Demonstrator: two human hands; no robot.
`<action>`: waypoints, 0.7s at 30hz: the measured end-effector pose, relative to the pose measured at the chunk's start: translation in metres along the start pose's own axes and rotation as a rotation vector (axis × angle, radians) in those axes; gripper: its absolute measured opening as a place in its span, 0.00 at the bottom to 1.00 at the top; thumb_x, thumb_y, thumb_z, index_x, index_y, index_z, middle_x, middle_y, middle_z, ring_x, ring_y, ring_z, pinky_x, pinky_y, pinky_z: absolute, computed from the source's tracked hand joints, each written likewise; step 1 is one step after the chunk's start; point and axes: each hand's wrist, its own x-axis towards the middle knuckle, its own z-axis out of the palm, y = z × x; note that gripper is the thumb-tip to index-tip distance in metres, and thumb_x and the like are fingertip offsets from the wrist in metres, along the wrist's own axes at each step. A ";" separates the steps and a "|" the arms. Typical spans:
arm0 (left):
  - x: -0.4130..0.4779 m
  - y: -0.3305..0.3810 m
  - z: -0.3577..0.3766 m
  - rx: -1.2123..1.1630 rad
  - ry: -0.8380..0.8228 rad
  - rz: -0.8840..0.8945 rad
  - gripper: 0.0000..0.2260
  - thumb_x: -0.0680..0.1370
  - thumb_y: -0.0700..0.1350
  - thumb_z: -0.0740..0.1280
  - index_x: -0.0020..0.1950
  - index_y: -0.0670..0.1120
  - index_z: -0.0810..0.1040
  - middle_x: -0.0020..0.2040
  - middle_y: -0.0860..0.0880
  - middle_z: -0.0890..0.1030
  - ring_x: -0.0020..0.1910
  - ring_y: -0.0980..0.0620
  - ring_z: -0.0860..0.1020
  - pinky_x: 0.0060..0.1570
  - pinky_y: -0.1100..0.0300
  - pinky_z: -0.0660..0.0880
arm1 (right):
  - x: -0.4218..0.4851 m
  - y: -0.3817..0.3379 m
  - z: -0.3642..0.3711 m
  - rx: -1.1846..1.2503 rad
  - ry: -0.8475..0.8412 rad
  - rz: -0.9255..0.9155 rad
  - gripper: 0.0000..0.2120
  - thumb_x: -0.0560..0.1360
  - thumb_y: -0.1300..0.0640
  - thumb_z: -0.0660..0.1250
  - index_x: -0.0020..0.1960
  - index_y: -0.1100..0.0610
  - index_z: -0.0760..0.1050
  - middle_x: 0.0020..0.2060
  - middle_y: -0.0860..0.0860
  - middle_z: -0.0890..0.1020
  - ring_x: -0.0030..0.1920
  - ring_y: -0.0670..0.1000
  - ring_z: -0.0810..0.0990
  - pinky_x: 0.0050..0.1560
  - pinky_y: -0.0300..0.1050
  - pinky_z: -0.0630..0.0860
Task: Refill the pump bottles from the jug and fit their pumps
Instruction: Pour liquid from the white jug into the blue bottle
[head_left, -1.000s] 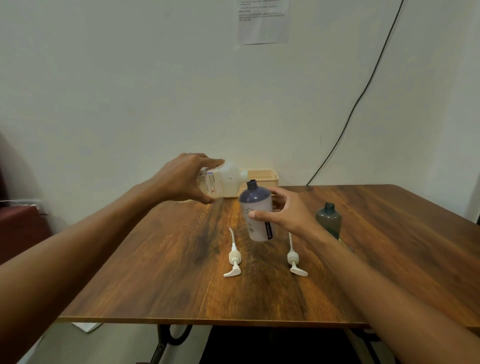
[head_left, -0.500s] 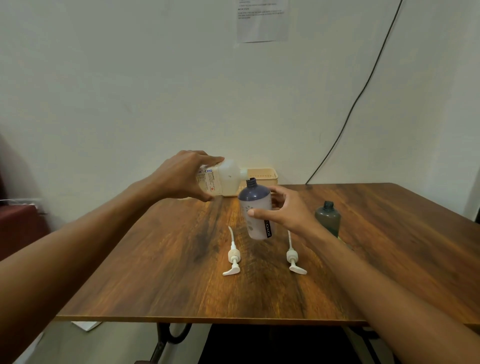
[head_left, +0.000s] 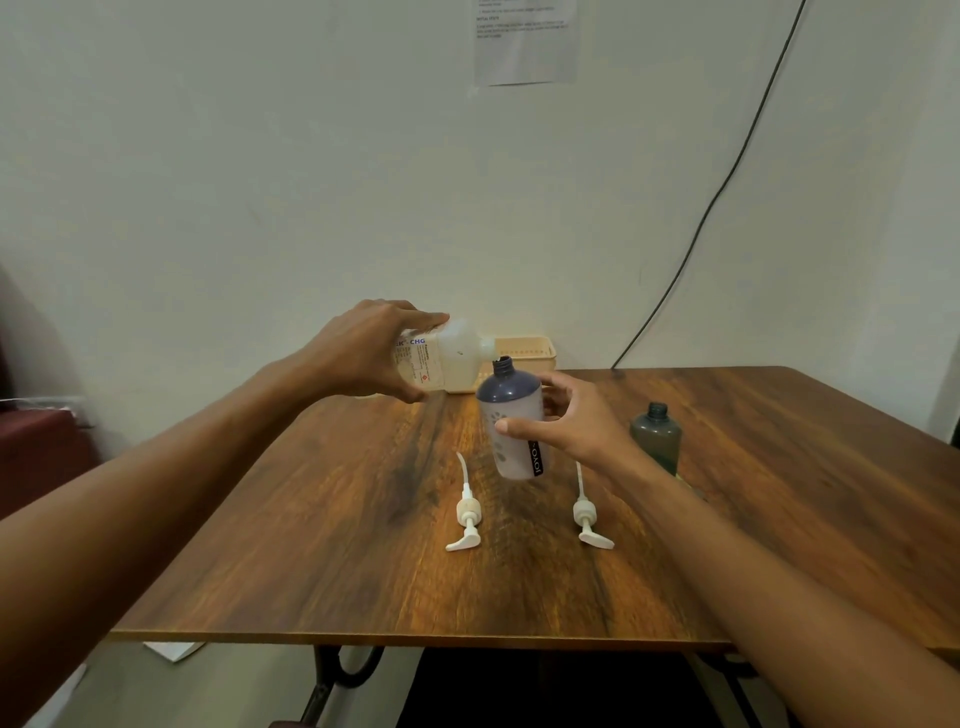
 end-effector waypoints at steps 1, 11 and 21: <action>0.000 0.000 -0.001 -0.002 -0.004 -0.002 0.43 0.67 0.57 0.81 0.80 0.54 0.67 0.64 0.52 0.80 0.60 0.52 0.76 0.53 0.58 0.76 | 0.000 0.000 0.000 -0.003 0.001 -0.001 0.36 0.68 0.48 0.84 0.73 0.53 0.77 0.61 0.45 0.82 0.56 0.37 0.79 0.47 0.31 0.74; -0.001 0.004 -0.002 -0.002 -0.021 -0.013 0.44 0.68 0.56 0.81 0.80 0.54 0.67 0.65 0.52 0.79 0.62 0.51 0.76 0.56 0.56 0.77 | 0.000 0.000 0.000 -0.003 0.003 0.011 0.35 0.67 0.48 0.85 0.71 0.51 0.78 0.54 0.34 0.80 0.50 0.31 0.79 0.40 0.23 0.75; 0.000 0.002 0.001 -0.007 -0.012 -0.006 0.44 0.68 0.57 0.81 0.80 0.54 0.67 0.65 0.51 0.79 0.61 0.50 0.76 0.55 0.57 0.77 | -0.001 0.001 0.000 0.011 -0.001 0.001 0.37 0.68 0.49 0.84 0.74 0.54 0.76 0.65 0.49 0.82 0.59 0.44 0.79 0.49 0.33 0.74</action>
